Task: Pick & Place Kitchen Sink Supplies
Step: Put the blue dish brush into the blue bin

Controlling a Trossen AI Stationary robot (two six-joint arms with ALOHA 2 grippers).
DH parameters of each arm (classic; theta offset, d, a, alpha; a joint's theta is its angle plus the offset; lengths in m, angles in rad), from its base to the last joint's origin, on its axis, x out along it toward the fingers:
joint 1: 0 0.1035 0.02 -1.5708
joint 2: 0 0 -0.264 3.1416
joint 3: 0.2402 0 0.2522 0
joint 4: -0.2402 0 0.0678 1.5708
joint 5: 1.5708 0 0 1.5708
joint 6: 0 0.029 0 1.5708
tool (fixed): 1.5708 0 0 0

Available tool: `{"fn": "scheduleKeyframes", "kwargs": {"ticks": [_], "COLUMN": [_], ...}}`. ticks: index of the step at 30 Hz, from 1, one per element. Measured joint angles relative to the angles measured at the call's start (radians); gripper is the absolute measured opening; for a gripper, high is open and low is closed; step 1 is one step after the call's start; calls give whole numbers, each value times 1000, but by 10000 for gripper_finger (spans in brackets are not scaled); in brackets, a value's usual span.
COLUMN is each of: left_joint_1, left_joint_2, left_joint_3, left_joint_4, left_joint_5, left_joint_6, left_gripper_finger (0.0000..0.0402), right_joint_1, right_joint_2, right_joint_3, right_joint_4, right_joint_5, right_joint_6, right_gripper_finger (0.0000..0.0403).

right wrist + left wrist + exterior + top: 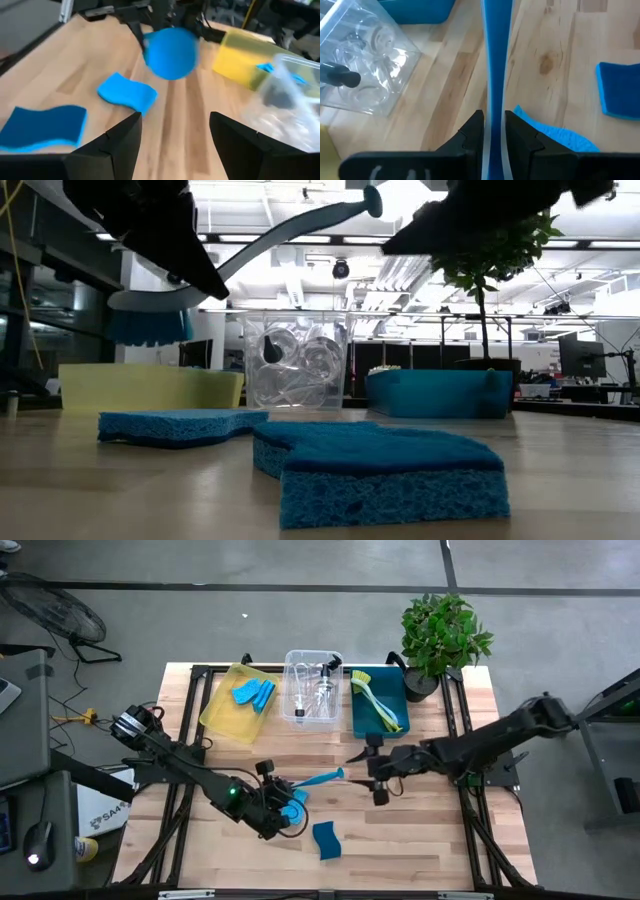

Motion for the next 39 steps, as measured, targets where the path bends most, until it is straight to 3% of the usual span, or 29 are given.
{"fn": "scheduleKeyframes", "kwargs": {"ticks": [4, 8, 15, 20, 26, 32, 39], "left_joint_1": [20, 71, 144, 166, 166, 165, 165], "left_joint_2": [0, 0, 0, 0, 0, 0, 0], "left_joint_3": [0, 0, 0, 0, 0, 0, 0], "left_joint_4": [0, 14, 31, 30, 28, 30, 30], "left_joint_5": [39, 101, 162, 189, 190, 189, 189], "left_joint_6": [0, 0, 0, 0, 0, 0, 0], "left_gripper_finger": [50, 50, 50, 49, 49, 49, 49], "right_joint_1": [-19, -25, -23, -23, -20, -10, 26], "right_joint_2": [-59, -25, 155, 318, 459, 500, 500], "right_joint_3": [115, 280, 544, 695, 815, 818, 818], "right_joint_4": [-255, -492, -779, -922, -1009, -1013, -1016], "right_joint_5": [-3, -23, -41, 25, 151, 246, 362], "right_joint_6": [0, -44, -117, -197, -239, -268, -292], "right_gripper_finger": [227, 227, 227, 227, 227, 223, 165]}}
